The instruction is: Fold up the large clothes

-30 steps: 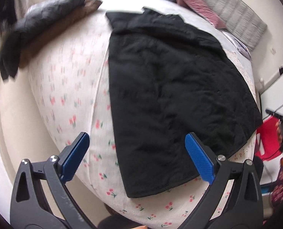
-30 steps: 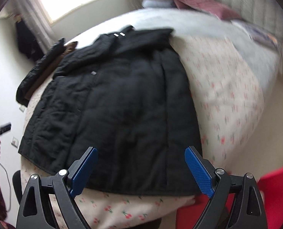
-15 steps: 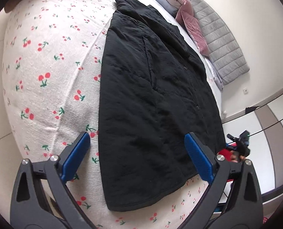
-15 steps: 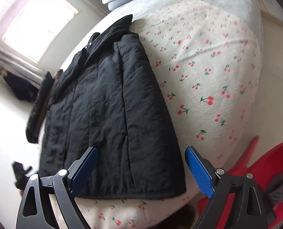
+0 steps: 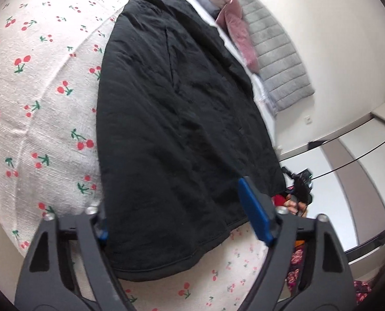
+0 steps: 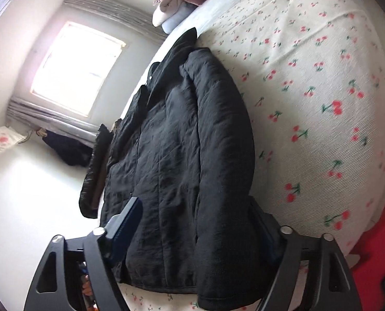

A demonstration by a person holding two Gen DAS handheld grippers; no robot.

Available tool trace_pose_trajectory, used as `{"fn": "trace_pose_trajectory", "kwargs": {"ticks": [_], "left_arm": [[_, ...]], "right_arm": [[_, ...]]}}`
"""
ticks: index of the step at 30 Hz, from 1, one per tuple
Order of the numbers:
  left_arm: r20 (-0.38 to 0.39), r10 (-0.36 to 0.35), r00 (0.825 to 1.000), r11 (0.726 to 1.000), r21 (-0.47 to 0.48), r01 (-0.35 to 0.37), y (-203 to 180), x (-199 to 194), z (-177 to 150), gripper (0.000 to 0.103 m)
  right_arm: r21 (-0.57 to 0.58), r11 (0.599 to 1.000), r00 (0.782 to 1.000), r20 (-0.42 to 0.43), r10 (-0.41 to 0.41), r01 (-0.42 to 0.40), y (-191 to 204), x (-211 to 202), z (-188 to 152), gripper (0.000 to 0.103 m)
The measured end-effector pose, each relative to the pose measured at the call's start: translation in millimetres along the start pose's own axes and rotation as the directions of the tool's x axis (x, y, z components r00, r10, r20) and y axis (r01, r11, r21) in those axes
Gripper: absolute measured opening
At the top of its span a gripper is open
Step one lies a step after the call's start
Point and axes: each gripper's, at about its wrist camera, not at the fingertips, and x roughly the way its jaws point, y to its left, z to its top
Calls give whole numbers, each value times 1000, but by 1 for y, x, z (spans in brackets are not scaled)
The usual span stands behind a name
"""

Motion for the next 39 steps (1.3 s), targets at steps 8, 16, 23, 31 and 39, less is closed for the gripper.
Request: {"fn": "trace_pose_trajectory", "kwargs": {"ticks": [8, 16, 23, 31, 39], "left_arm": [[48, 64, 997, 996, -58, -61, -4, -1, -7, 16], [199, 2, 980, 999, -37, 5, -36, -36, -14, 11], [340, -112, 934, 990, 117, 76, -85, -100, -33, 10], [458, -157, 875, 981, 177, 83, -107, -186, -75, 10], [490, -150, 859, 978, 198, 58, -112, -213, -96, 11]], "right_arm": [[-60, 986, 987, 45, -153, 155, 19, 6, -6, 20], [-182, 977, 980, 181, -77, 110, 90, -27, -21, 11], [-253, 966, 961, 252, 115, -49, 140, -85, -38, 11], [-261, 953, 906, 346, 243, -156, 157, -179, -66, 11], [-318, 943, 892, 390, 228, -102, 175, -214, -94, 11]]}}
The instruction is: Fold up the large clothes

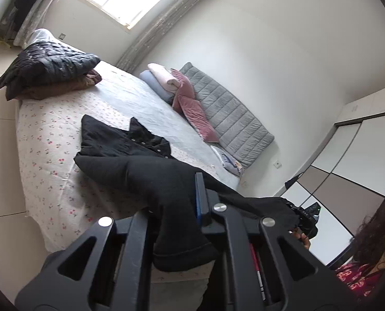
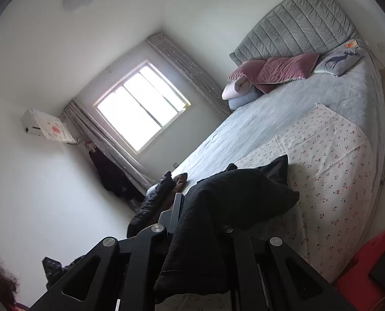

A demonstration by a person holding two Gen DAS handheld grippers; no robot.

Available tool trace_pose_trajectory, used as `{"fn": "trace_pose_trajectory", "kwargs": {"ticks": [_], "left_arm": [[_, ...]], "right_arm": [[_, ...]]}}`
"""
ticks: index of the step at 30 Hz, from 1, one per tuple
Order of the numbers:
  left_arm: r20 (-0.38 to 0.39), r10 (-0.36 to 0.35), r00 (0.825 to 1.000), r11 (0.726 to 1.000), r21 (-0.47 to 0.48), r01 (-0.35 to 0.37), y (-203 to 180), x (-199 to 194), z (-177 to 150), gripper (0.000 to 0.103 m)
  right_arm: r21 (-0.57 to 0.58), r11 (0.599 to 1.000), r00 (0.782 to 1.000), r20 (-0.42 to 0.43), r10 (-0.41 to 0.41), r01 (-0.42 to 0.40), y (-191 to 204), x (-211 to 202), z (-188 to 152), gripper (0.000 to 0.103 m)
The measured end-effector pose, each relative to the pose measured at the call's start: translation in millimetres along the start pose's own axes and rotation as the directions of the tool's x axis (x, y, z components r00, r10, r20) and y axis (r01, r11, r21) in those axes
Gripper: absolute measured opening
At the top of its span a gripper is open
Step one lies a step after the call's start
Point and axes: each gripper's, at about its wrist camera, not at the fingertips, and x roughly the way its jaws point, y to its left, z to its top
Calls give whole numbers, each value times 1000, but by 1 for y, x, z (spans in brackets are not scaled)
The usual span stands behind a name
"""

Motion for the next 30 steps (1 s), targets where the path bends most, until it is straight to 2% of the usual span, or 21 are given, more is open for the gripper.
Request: {"fn": "trace_pose_trajectory", "kwargs": {"ticks": [3, 6, 11, 15, 20, 23, 25, 27, 28, 30], "left_arm": [[-14, -11, 1000, 1000, -29, 11, 11, 10, 5, 11], [-1, -21, 1000, 1000, 11, 21, 9, 26, 23, 12], [27, -12, 1000, 998, 63, 10, 15, 76, 74, 13], [30, 56, 998, 996, 68, -58, 36, 131, 109, 14], [17, 181, 983, 983, 27, -181, 83, 201, 136, 14], [-28, 213, 977, 977, -8, -214, 110, 237, 144, 14], [-76, 266, 961, 963, -25, -269, 130, 264, 147, 14], [-131, 327, 936, 944, 4, -329, 145, 292, 145, 16], [-153, 354, 923, 935, 18, -355, 150, 302, 144, 17], [-225, 406, 886, 912, 41, -408, 164, 327, 141, 18]], "right_arm": [[-6, 1000, 1000, -16, -21, 20, -4, 18, -1, 11], [-6, 999, 999, -4, -34, 34, -7, 31, 4, 11], [-65, 994, 996, 36, -84, 87, -5, 66, 32, 12], [-110, 986, 992, 28, -123, 125, -12, 118, 63, 12], [-69, 989, 988, -72, -138, 133, -42, 195, 94, 13], [-91, 980, 973, -133, -190, 179, -55, 239, 102, 15], [-112, 969, 954, -182, -240, 222, -67, 271, 103, 15], [-123, 957, 935, -215, -283, 261, -79, 296, 101, 15], [-125, 951, 920, -247, -305, 282, -88, 313, 100, 18], [-127, 942, 896, -293, -335, 311, -104, 337, 98, 20]]}}
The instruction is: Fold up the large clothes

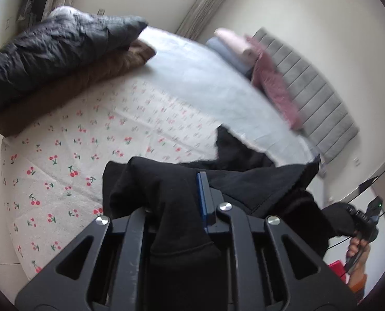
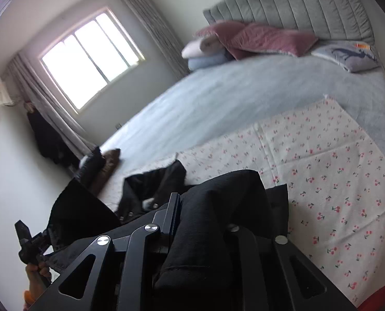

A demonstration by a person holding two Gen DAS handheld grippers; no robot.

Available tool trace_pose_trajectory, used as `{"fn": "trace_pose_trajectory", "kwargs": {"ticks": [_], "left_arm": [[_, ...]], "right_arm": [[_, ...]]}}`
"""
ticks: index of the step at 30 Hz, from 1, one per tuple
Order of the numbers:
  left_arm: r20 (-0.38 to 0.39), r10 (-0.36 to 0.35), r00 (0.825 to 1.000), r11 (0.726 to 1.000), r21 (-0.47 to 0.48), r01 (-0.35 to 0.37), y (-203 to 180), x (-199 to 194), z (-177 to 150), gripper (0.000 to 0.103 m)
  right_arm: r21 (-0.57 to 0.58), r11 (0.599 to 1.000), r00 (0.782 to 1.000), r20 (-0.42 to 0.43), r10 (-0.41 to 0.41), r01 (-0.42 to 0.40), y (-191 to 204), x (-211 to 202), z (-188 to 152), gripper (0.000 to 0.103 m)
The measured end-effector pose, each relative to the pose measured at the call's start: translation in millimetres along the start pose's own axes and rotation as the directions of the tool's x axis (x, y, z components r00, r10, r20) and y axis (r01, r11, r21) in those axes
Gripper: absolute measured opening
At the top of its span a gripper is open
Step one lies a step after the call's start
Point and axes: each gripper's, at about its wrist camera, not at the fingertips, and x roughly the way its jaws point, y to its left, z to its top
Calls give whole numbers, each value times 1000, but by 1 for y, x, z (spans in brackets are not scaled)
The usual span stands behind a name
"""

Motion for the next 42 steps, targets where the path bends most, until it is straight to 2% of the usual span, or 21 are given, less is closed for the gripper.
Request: {"fn": "trace_pose_trajectory", "kwargs": {"ticks": [2, 4, 6, 10, 11, 13, 14, 16, 18, 21, 23, 25, 29, 31, 33, 34, 35, 36, 37, 40, 42], "left_arm": [[-64, 31, 997, 999, -6, -31, 3, 20, 4, 19], [-102, 26, 994, 999, -30, -29, 7, 29, 8, 22], [-143, -13, 990, 998, -64, 4, 12, 33, 12, 28], [-197, -104, 975, 986, -152, 74, 25, 31, 21, 31], [-200, -144, 969, 976, -191, 106, 29, 31, 23, 36], [-180, -216, 960, 950, -265, 164, 36, 29, 27, 63], [-137, -247, 959, 933, -302, 197, 41, 22, 30, 78], [-95, -260, 961, 924, -314, 219, 44, 14, 36, 81], [-89, -198, 976, 946, -278, 167, 42, 8, 40, 81], [-100, -56, 993, 989, -144, 42, 32, 6, 40, 82], [-119, 19, 993, 998, -60, -26, 27, 12, 35, 82], [-131, 55, 990, 998, -9, -57, 26, 22, 30, 82], [-146, 95, 985, 995, 55, -88, 23, 46, 29, 82], [-132, 101, 986, 993, 72, -92, 20, 54, 32, 81], [-118, 100, 988, 992, 86, -90, 14, 62, 36, 67], [-117, 101, 988, 992, 92, -90, 11, 67, 37, 59], [-122, 104, 987, 991, 99, -92, 8, 71, 37, 34], [-134, 108, 985, 990, 109, -94, 4, 76, 37, 11], [-139, 134, 981, 985, 131, -116, -2, 79, 36, 10], [-20, 201, 979, 953, 236, -191, -26, 65, 35, 8], [107, 189, 976, 949, 234, -209, -38, 44, 38, 8]], "right_arm": [[29, 999, 998, -50, -25, 26, -10, 25, 6, 23], [73, 996, 996, -83, -37, 43, -22, 42, 11, 33], [120, 992, 995, -88, -37, 47, -33, 47, 16, 46], [168, 985, 998, -49, -39, 47, -46, 38, 29, 71], [181, 982, 998, -40, -40, 47, -50, 34, 33, 72], [211, 977, 999, -19, -31, 34, -58, 26, 36, 75], [219, 975, 999, -14, -31, 33, -61, 23, 37, 76], [215, 976, 999, -18, -34, 38, -64, 22, 36, 78], [189, 980, 998, -39, -51, 57, -64, 27, 32, 78], [114, 988, 992, -88, -90, 100, -56, 43, 25, 78], [55, 990, 986, -112, -124, 131, -49, 56, 21, 78], [-29, 984, 976, -126, -179, 177, -36, 73, 20, 78], [-142, 958, 961, -91, -263, 249, -18, 100, 24, 78], [-199, 935, 945, -85, -316, 295, -11, 119, 29, 77], [-231, 915, 929, -92, -359, 331, -10, 140, 32, 77], [-237, 912, 925, -103, -367, 335, -11, 149, 31, 73], [-239, 915, 925, -118, -361, 326, -14, 155, 30, 65], [-238, 926, 930, -152, -335, 295, -17, 164, 28, 39], [-230, 933, 931, -175, -320, 278, -20, 171, 24, 21], [-262, 918, 945, -59, -322, 297, -12, 158, 14, 9], [-249, 919, 952, 35, -305, 304, -7, 136, 17, 8]]}}
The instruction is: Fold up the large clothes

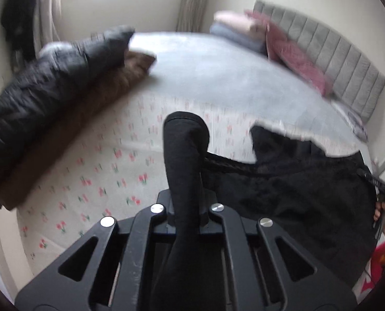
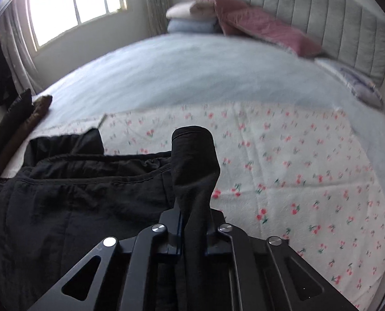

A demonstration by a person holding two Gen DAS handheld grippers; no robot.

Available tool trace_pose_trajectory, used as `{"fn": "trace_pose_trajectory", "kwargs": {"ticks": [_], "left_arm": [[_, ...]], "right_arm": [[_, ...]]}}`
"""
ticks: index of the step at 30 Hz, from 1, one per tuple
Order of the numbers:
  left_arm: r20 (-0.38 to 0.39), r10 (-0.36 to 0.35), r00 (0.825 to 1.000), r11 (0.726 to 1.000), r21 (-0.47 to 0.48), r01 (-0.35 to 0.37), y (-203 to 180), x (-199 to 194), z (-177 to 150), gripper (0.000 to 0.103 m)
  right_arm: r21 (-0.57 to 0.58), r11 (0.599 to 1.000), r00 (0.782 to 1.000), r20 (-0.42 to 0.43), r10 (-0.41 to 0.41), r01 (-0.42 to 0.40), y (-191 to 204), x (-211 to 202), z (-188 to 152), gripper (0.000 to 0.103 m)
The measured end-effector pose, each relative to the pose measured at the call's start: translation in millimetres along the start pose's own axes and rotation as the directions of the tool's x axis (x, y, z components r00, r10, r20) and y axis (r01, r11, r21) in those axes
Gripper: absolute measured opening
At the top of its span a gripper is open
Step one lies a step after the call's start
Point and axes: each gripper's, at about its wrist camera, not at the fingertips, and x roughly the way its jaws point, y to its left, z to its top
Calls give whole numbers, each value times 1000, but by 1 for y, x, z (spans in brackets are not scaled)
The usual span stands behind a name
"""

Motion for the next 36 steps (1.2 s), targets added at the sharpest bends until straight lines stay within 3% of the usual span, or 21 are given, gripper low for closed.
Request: {"fn": "trace_pose_trajectory", "kwargs": {"ticks": [2, 6, 8, 12, 14, 18, 21, 22, 23, 26, 28, 30, 31, 33, 34, 36], "left_arm": [[102, 21, 995, 1000, 3, -21, -5, -12, 9, 8], [228, 83, 970, 996, 15, -89, -20, -5, 25, 8], [233, 129, 964, 990, 21, -137, -25, 16, 34, 8], [187, 227, 956, 968, 66, -243, -27, 74, 34, 9], [125, 255, 959, 962, 64, -265, -20, 106, 30, 11], [-55, 290, 956, 956, 71, -285, -9, 155, 29, 22], [-102, 310, 945, 951, 56, -305, -1, 168, 35, 32], [-115, 341, 933, 940, 56, -337, 3, 170, 38, 32], [-135, 396, 908, 918, 48, -394, 12, 173, 42, 32], [-159, 438, 885, 894, -26, -448, 37, 166, 49, 32], [-132, 441, 888, 890, -61, -451, 45, 148, 52, 35], [-76, 430, 900, 900, -37, -433, 38, 125, 54, 58], [-45, 426, 904, 904, -11, -427, 29, 115, 54, 63], [-1, 386, 922, 920, 68, -385, -1, 94, 52, 78], [5, 353, 936, 930, 105, -351, -16, 86, 51, 81], [7, 255, 967, 954, 165, -252, -50, 63, 39, 84]], "right_arm": [[33, 999, 997, 75, -7, 5, -7, -16, 8, 8], [114, 993, 981, 190, -42, 21, -18, -22, 28, 8], [143, 989, 979, 197, -53, 24, -20, -12, 41, 8], [117, 988, 983, 144, -114, 97, -11, 32, 55, 8], [98, 987, 985, 108, -137, 127, -10, 52, 54, 8], [115, 977, 984, -3, -181, 180, -22, 101, 50, 12], [178, 963, 976, -110, -187, 205, -38, 129, 44, 15], [205, 956, 974, -131, -185, 209, -45, 133, 42, 17], [232, 948, 972, -143, -187, 217, -53, 134, 42, 18], [293, 910, 954, -148, -259, 293, -75, 120, 46, 24], [326, 884, 942, -134, -309, 337, -93, 100, 47, 28], [327, 895, 953, -110, -281, 302, -99, 79, 47, 33], [317, 904, 958, -102, -270, 288, -96, 70, 46, 41], [277, 927, 967, -81, -241, 254, -82, 47, 43, 55], [257, 941, 976, -69, -208, 218, -69, 33, 39, 64], [237, 966, 995, -48, -93, 102, -34, 8, 28, 72]]}}
